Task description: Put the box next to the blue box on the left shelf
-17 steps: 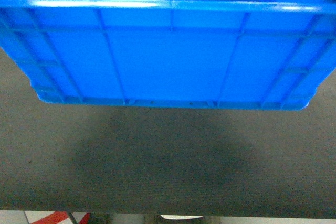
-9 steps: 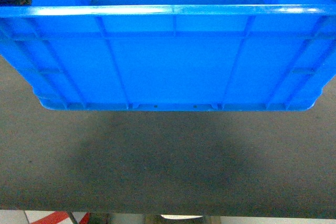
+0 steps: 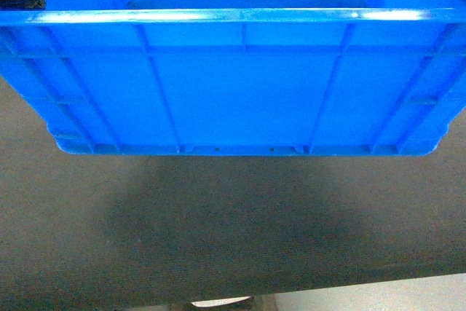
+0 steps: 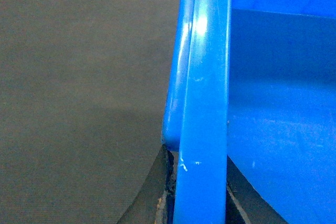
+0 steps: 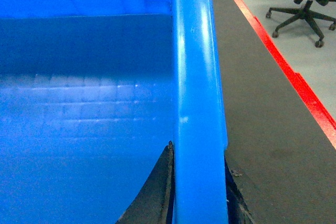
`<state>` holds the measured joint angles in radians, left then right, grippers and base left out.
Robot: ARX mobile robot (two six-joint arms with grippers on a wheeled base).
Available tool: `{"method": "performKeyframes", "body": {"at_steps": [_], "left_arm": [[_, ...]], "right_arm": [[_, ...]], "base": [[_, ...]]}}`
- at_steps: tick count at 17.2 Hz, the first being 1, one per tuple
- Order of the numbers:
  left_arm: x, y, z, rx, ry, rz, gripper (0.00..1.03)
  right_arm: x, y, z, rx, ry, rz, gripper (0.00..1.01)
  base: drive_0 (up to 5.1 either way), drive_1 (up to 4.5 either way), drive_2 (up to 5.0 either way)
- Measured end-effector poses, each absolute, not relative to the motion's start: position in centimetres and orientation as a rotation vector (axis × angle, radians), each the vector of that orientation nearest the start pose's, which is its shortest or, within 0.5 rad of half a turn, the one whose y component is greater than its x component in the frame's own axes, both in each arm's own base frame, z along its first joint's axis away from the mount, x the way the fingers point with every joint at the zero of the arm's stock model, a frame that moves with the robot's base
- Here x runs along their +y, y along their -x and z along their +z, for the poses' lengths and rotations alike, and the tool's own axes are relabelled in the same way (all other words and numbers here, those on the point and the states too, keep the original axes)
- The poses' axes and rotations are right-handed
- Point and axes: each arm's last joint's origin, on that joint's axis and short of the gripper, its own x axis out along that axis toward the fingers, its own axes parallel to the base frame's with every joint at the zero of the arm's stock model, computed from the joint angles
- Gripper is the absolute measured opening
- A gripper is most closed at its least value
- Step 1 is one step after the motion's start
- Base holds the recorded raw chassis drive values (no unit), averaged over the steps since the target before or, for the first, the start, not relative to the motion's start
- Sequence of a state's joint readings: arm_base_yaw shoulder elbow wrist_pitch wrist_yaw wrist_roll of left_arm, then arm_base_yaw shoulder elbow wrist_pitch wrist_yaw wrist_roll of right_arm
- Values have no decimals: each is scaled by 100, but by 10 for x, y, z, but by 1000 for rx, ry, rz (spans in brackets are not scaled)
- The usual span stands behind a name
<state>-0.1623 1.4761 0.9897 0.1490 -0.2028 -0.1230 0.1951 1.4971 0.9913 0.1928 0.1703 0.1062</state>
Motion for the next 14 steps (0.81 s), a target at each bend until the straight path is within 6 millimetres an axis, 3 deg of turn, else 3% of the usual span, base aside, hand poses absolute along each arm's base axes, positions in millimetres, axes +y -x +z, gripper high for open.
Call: {"method": "performKeyframes", "body": {"at_steps": [14], "left_arm": [[-48, -327, 273, 331, 60, 61, 11]], "right_arm": [[60, -330, 271, 307, -49, 7, 16]], "base": [[-154, -154, -154]]}}
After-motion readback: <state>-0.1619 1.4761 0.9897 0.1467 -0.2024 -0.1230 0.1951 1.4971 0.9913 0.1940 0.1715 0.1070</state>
